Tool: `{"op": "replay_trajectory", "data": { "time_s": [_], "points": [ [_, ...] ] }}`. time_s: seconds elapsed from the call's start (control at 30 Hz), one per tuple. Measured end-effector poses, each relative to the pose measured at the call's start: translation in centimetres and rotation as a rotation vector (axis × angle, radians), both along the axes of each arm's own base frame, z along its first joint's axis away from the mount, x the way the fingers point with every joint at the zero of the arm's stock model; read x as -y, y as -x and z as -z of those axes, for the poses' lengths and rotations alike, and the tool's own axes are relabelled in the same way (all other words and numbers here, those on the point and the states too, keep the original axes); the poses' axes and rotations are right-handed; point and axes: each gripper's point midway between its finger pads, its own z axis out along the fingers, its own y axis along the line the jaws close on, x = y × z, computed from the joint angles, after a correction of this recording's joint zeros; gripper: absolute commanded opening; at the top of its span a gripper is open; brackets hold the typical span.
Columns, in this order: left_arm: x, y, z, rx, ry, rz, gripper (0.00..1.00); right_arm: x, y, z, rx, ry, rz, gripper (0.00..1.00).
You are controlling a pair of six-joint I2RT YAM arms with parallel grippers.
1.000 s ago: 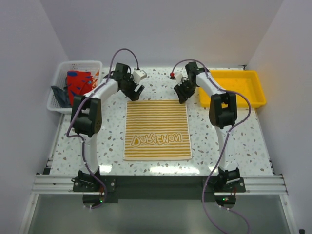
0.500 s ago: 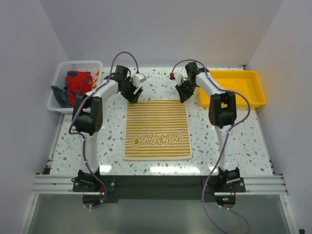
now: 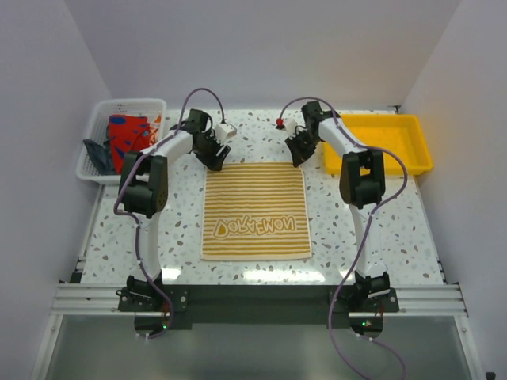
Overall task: Fold and stack the towels
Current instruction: Fold the towel
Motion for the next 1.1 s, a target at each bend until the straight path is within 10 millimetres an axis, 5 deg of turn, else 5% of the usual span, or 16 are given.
{"op": "replay_trajectory", "data": {
  "time_s": [0.33,0.53,0.8,1.1],
  "points": [
    [-0.4,0.1,0.2,-0.006,-0.019,-0.028,0.60,0.0,0.1,0.0,0.013,-0.005,0.002,0.00],
    [-0.6,0.1,0.4,-0.009,-0.022,-0.045,0.41,0.0,0.0,0.0,0.017,-0.005,0.006,0.00],
    [-0.2,0.5,0.4,-0.027,-0.008,-0.043,0.01,-0.1,0.0,-0.1,0.021,-0.011,0.024,0.00],
    [-0.4,-0.1,0.1,-0.014,-0.020,-0.055,0.00,-0.3,-1.7,-0.7,0.099,0.001,0.086,0.00]
  ]
}}
